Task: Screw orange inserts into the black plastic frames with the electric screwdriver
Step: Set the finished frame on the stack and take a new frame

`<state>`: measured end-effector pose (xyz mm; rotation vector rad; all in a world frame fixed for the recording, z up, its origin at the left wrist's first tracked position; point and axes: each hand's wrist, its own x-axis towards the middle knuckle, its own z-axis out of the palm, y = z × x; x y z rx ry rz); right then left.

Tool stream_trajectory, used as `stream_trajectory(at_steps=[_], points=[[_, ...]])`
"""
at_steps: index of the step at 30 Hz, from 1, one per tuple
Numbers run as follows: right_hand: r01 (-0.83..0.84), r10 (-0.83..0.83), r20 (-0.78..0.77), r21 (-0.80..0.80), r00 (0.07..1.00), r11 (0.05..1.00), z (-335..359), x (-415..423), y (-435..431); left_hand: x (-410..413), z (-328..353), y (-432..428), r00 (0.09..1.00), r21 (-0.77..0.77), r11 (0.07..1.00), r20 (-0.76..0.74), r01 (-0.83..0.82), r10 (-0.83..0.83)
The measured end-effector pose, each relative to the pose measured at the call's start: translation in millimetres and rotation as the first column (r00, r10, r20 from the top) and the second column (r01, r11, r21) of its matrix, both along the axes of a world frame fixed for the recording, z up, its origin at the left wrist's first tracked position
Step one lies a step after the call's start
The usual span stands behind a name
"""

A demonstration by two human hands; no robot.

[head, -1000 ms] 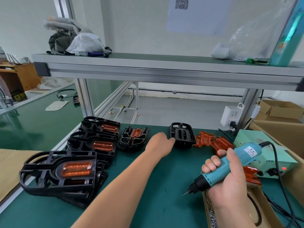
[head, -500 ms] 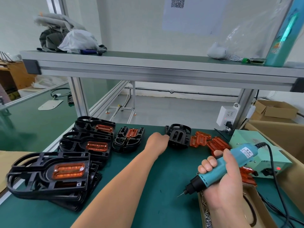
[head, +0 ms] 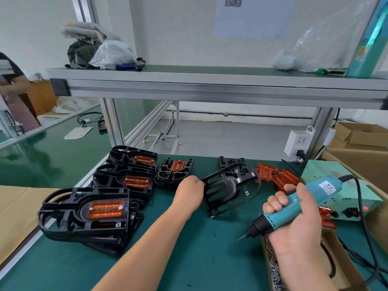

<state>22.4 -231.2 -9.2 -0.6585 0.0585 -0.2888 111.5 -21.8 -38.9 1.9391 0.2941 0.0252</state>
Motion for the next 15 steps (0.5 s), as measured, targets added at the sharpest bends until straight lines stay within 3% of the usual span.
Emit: stream_trajectory(at_steps=[9, 13, 15], points=[[0.024, -0.024, -0.040, 0.015, 0.999, 1.000, -2.3, -2.0, -4.0, -62.3, 2.6, 28.4, 0.999, -0.293, 0.955, 0.044, 0.044, -0.032], [0.020, -0.019, -0.053, 0.018, 0.998, 1.000, -5.0, -1.3, -3.6, -80.3, 11.0, 32.3, 0.992, -0.493, 0.862, 0.034, 0.119, -0.118], [0.022, -0.021, -0.065, 0.020, 0.998, 1.000, -4.3, -0.5, -2.6, -82.0, 15.0, 35.1, 0.987, -0.441, 0.886, -0.001, 0.144, -0.161]])
